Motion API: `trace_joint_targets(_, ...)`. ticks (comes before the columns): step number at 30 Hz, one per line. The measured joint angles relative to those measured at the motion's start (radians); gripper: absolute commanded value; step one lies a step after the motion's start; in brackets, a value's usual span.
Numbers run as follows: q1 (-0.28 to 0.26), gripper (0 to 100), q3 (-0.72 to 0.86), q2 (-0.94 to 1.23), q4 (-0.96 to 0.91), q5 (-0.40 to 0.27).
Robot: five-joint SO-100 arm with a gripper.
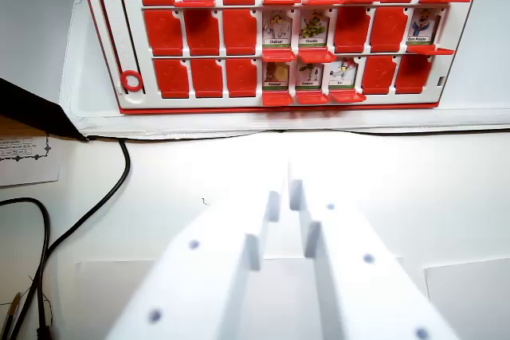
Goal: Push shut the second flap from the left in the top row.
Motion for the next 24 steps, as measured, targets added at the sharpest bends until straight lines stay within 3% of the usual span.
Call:
trace_joint_targets(17,-0.017,0,0.002,-0.078,-0.192,0.041)
trace_joint_targets(24,-0.044,0,0.121,-0.127,-0.362,0.057)
